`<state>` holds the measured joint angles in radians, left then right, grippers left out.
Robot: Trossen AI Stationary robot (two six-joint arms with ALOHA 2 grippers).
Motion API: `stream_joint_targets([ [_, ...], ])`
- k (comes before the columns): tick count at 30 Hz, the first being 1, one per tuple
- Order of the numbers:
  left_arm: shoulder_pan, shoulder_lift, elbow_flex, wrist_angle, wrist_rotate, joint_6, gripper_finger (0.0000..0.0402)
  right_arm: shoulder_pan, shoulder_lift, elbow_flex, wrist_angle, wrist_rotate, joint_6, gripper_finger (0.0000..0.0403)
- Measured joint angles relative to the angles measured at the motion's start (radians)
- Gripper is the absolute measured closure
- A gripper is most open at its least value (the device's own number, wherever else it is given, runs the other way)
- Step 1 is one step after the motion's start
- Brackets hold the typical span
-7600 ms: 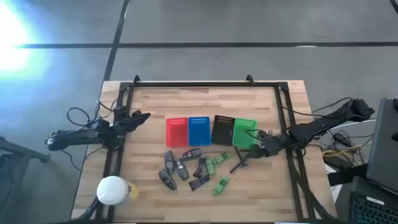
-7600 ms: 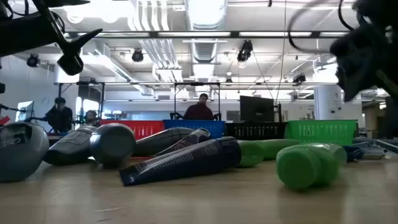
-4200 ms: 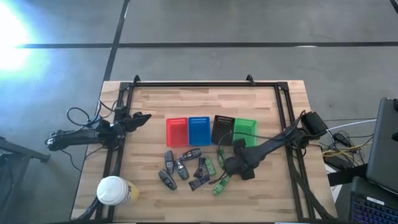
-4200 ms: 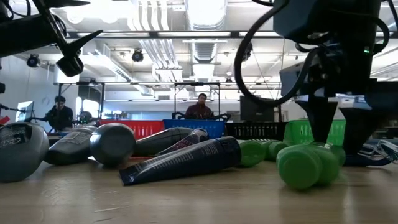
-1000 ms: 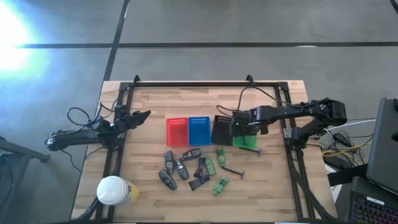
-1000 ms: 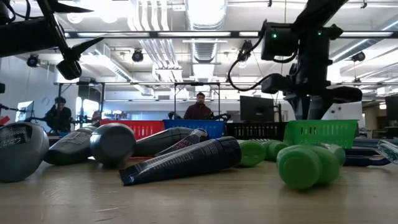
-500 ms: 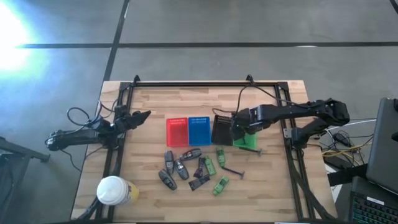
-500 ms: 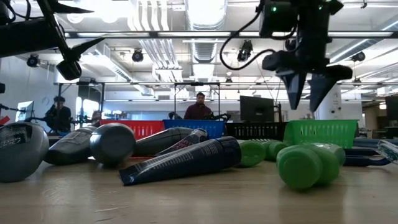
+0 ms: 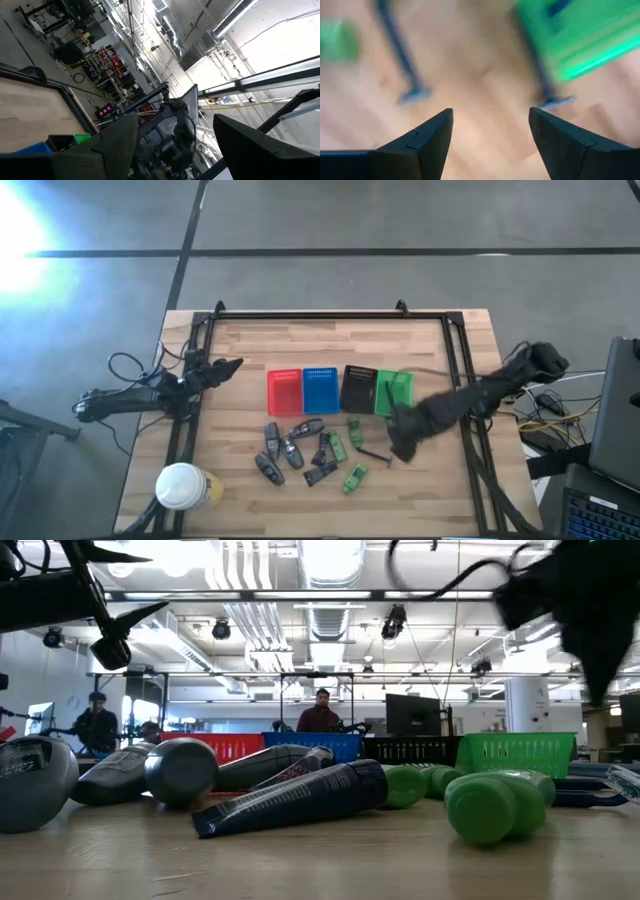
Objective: Pick & Place Travel size toiletries
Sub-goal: Put the razor into the green bin
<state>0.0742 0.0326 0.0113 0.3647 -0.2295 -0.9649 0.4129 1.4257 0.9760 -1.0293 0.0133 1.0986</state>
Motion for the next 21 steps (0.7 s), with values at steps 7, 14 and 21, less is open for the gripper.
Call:
stream_joint_targets([
  [7,0.0,0.0,0.0,0.0,0.0,0.0,0.0135,0.167,0.002,-0.049,0.11,0.014,0.091,0.0166],
  [14,0.0,0.0,0.0,0.0,0.0,0.0,0.0135,0.167,0.0,-0.061,0.056,0.089,0.018,0.0159],
  [21,0.0,0.0,0.0,0.0,0.0,0.0,0.0135,0.149,-0.083,-0.166,0.034,0.125,-0.044,0.0142],
])
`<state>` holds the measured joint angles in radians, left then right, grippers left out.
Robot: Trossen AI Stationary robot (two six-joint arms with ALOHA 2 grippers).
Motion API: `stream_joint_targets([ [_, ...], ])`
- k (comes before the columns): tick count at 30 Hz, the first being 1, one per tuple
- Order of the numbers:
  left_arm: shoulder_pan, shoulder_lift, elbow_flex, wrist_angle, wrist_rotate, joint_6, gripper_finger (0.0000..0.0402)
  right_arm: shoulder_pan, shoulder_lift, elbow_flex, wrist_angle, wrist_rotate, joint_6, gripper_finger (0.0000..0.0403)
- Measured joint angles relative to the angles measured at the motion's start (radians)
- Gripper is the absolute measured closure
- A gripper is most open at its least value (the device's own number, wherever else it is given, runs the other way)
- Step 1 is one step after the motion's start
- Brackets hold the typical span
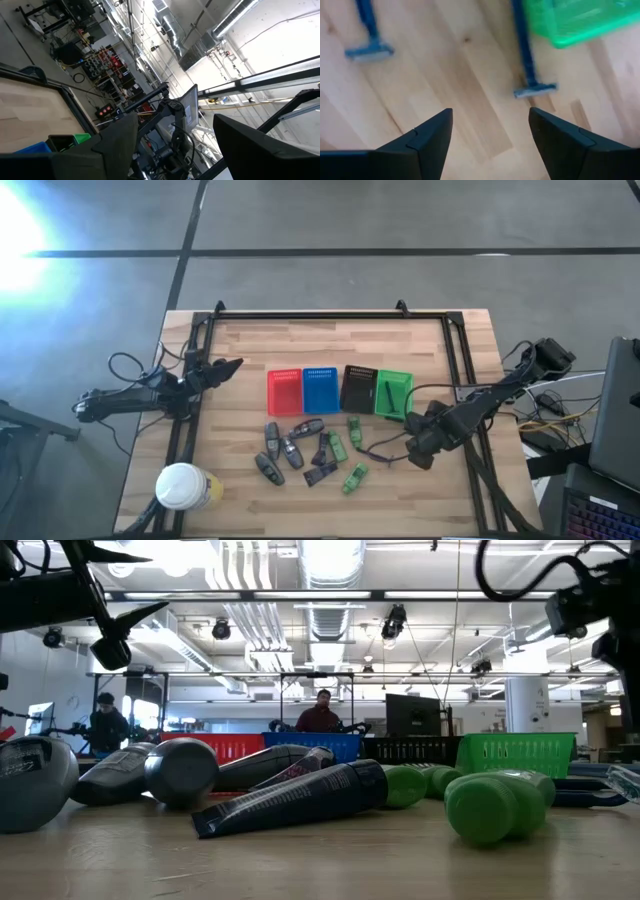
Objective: Pick & Place Travel size toiletries
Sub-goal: Put the razor into the green bin
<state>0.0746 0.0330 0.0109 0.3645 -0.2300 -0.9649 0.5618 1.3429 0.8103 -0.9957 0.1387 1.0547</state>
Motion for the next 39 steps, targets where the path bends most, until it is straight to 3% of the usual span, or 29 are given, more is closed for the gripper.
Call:
stream_joint_targets([
  [9,0.0,0.0,0.0,-0.002,0.0,0.0,0.0135,-0.076,-0.012,-0.061,0.019,0.005,-0.268,0.012],
  [14,0.0,0.0,0.0,-0.002,0.0,0.0,0.0135,-0.113,0.004,-0.1,0.152,0.022,-0.394,0.0116],
  [22,0.0,0.0,0.0,-0.002,0.0,0.0,0.0135,-0.201,0.01,-0.187,0.211,0.018,-0.408,0.0142],
  [29,0.0,0.0,0.0,-0.002,0.0,0.0,0.0135,-0.204,0.004,-0.264,0.385,-0.113,-0.475,0.0165],
  [39,0.0,0.0,0.0,-0.008,0.0,0.0,0.0135,-0.202,0.002,-0.236,0.424,-0.118,-0.395,0.0183],
])
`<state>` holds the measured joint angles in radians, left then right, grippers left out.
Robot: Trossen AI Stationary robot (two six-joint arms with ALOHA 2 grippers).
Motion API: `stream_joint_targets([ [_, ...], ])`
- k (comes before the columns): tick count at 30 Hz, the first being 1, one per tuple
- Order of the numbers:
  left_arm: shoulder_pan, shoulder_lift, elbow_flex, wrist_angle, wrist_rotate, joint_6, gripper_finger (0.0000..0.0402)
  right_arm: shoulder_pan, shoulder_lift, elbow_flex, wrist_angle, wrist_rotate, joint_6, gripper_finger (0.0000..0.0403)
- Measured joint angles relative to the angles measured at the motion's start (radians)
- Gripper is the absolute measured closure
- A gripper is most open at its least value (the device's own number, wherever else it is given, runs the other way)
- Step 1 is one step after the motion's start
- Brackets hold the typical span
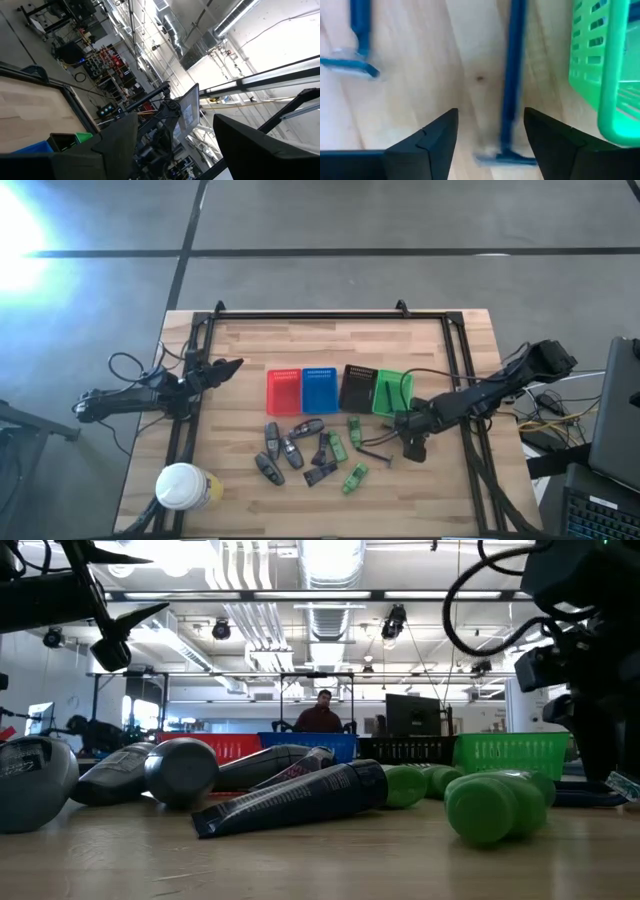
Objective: Pick & Place Travel size toiletries
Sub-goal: Put the razor into the green bin
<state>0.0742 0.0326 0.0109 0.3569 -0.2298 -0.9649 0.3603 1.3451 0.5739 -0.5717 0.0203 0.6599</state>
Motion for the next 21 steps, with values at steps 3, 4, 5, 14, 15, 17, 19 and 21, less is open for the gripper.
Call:
stream_joint_targets([
  [3,0.0,0.0,0.0,0.0,0.0,0.0,0.0135,0.007,0.001,-0.005,-0.005,0.005,0.053,0.0197],
  [4,0.0,0.0,0.0,0.0,0.0,0.0,0.0135,0.008,0.001,-0.005,-0.005,0.009,0.06,0.0205],
  [5,0.0,0.0,0.0,0.0,0.0,0.0,0.0135,0.009,0.001,-0.006,-0.007,0.009,0.068,0.0213],
  [14,0.0,0.0,0.0,-0.001,0.0,0.0,0.0135,0.009,-0.002,-0.022,-0.008,0.036,0.098,0.0285],
  [15,0.0,0.0,0.0,0.0,0.0,0.0,0.0135,0.009,-0.002,-0.024,-0.008,0.036,0.096,0.0292],
  [17,0.0,0.0,0.0,-0.001,0.0,0.0,0.0135,0.009,-0.003,-0.029,-0.008,0.042,0.094,0.0306],
  [19,0.0,0.0,0.0,0.0,0.0,0.0,0.0135,0.009,-0.003,-0.036,-0.007,0.046,0.094,0.0321],
  [21,0.0,0.0,0.0,-0.001,0.0,0.0,0.0135,0.009,-0.004,-0.043,-0.005,0.047,0.093,0.0338],
])
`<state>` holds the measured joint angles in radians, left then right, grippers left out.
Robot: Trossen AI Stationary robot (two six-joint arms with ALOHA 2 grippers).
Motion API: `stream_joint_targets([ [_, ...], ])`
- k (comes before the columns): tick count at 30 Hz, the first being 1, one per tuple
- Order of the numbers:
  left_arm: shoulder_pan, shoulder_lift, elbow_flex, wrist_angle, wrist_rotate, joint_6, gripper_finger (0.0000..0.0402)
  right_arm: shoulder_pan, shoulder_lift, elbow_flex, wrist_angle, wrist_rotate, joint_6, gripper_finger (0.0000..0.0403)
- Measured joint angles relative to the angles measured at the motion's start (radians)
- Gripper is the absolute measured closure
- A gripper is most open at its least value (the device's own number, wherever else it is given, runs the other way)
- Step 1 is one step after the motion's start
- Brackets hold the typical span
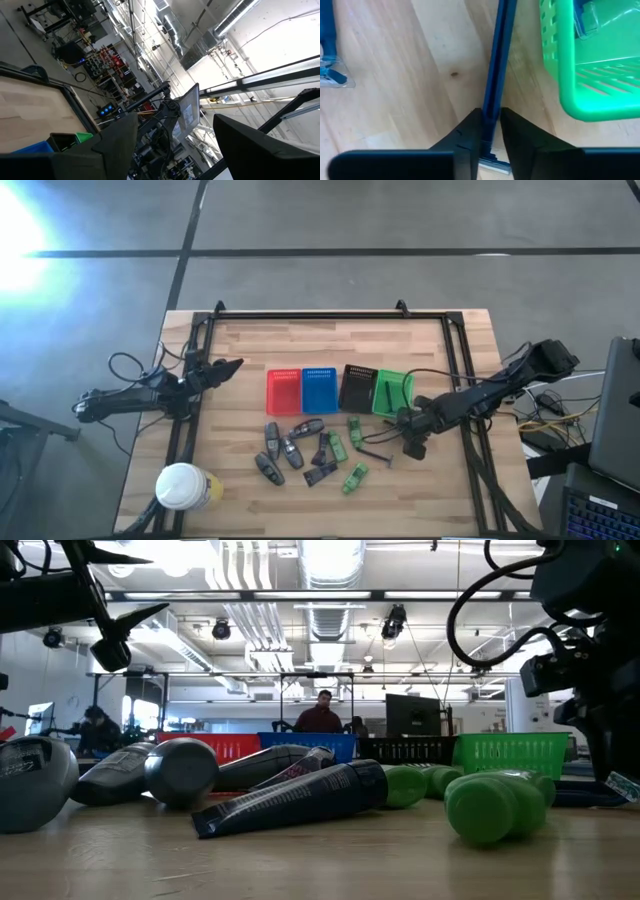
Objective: Pick & Place Travel size toiletries
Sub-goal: Put the razor into the green bin
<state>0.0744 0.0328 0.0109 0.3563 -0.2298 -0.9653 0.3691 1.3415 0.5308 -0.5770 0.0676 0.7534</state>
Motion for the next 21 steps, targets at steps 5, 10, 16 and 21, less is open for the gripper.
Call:
stream_joint_targets([
  [5,0.0,0.0,0.0,0.0,0.0,0.0,0.0135,0.0,0.0,-0.004,-0.006,-0.007,0.003,0.0374],
  [10,0.0,0.0,0.0,0.0,0.0,0.0,0.0135,0.01,0.0,0.054,-0.118,-0.058,-0.016,0.0383],
  [16,0.0,0.0,0.0,0.0,0.0,0.0,0.0135,0.033,-0.029,0.183,-0.218,-0.133,0.006,0.0383],
  [21,0.0,0.0,0.0,0.0,0.0,0.0,0.0135,-0.008,-0.129,0.255,-0.209,-0.07,0.336,0.0383],
])
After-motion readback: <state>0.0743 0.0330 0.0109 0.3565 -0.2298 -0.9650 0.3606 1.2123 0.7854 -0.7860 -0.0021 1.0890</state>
